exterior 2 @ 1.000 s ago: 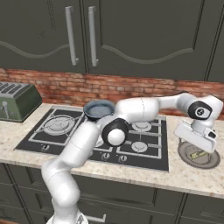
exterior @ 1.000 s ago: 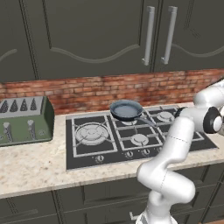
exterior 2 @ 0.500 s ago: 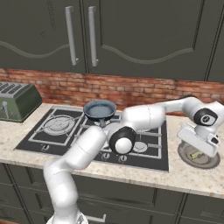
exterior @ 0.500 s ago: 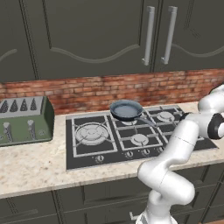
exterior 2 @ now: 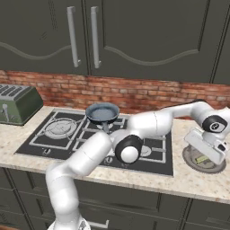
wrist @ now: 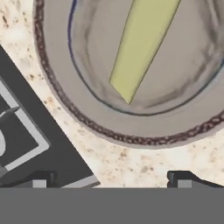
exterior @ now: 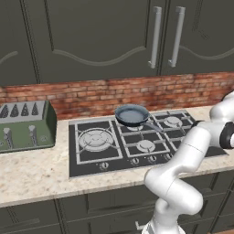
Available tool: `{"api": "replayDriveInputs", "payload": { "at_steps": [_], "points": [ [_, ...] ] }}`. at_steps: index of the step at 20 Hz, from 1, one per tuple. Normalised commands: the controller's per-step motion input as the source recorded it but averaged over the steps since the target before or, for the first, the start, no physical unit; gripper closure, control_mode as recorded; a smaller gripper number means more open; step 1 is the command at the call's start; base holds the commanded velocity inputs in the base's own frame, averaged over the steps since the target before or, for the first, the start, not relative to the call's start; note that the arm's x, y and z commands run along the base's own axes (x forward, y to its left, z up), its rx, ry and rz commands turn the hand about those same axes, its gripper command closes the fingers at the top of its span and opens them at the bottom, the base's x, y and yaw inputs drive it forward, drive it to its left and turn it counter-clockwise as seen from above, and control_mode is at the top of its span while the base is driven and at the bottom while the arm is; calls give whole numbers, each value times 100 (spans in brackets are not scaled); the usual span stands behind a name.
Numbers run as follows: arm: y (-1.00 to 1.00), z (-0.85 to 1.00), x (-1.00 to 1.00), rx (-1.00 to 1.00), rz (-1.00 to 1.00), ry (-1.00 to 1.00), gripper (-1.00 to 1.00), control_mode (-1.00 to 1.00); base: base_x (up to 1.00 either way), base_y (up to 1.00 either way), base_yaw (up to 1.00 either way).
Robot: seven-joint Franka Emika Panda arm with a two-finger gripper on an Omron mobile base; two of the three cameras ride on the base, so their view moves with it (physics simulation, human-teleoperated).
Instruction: Pick up the butter stick and place it in the pan. Then turn on the burner for the pan.
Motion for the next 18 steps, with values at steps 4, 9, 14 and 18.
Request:
{"api": "replayDriveInputs", "payload": {
  "at_steps": [4,9,14,18],
  "points": [
    [0,0,0,-5,-22,0,-100,-100,0,0,0],
    [0,-11,5,-10,-21,0,-100,-100,0,0,0],
    [0,-19,2,-16,-20,0,-100,-100,0,0,0],
    [2,-19,7,-16,-20,0,-100,-100,0,0,0]
  ]
}}
